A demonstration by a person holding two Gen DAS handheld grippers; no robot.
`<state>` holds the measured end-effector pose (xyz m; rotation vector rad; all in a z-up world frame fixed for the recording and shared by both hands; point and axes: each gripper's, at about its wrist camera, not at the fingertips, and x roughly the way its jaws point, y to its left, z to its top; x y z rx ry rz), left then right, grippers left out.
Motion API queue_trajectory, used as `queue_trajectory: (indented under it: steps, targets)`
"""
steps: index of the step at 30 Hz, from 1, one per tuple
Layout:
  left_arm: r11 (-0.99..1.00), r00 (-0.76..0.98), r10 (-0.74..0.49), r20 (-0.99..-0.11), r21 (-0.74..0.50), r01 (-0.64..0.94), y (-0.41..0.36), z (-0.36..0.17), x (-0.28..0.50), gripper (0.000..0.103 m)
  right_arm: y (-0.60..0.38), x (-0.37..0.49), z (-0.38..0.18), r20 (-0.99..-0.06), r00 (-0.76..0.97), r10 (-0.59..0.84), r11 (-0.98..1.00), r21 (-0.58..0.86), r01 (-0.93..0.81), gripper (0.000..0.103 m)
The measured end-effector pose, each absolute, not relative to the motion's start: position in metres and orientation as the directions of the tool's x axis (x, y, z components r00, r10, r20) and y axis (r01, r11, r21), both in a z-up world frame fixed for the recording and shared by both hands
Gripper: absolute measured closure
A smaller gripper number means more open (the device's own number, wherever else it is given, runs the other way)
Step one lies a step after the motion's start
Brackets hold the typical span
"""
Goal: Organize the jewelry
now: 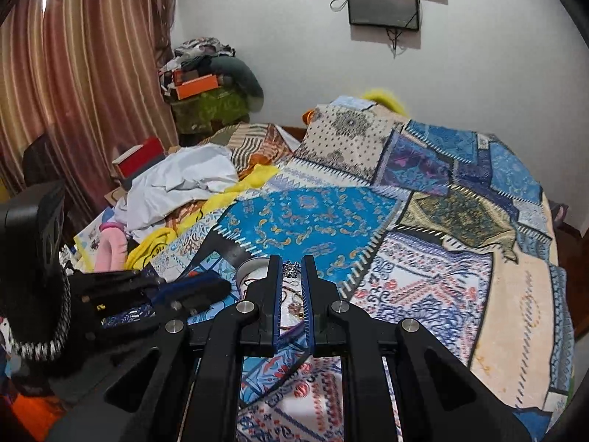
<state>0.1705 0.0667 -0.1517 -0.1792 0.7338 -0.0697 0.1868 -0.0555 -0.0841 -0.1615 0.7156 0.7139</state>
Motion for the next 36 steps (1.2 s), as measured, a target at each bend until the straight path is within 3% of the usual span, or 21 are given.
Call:
queue_trajectory:
  steps: [14, 18, 20, 28, 36]
  targets:
    - [0.980, 0.677, -0.164, -0.717, -0.199, 0.027, 0.059, -0.179, 0.177, 0.096, -0.043, 0.211, -0.125, -0.745, 0.344, 0.572, 0.718, 0.251, -0.649, 0.094]
    - [0.979, 0.680, -0.159, -0.716, -0.204, 0.014, 0.062, -0.173, 0.175, 0.096, -0.044, 0.212, -0.127, -0.755, 0.325, 0.570, 0.724, 0.275, -0.632, 0.083]
    - [0.980, 0.684, -0.149, -0.714, -0.198, 0.007, 0.064, -0.169, 0.174, 0.096, -0.046, 0.210, -0.122, -0.749, 0.339, 0.569, 0.728, 0.267, -0.632, 0.082]
    - [0.981, 0.748, -0.095, -0.656, -0.190, -0.042, 0.073, -0.125, 0.157, 0.096, -0.068, 0.190, -0.077, -0.673, 0.473, 0.568, 0.758, 0.204, -0.620, 0.082]
    - [0.988, 0.876, 0.000, -0.483, -0.136, -0.075, 0.063, -0.041, 0.112, 0.091, -0.103, 0.142, -0.005, -0.504, 0.648, 0.571, 0.795, 0.142, -0.590, 0.082]
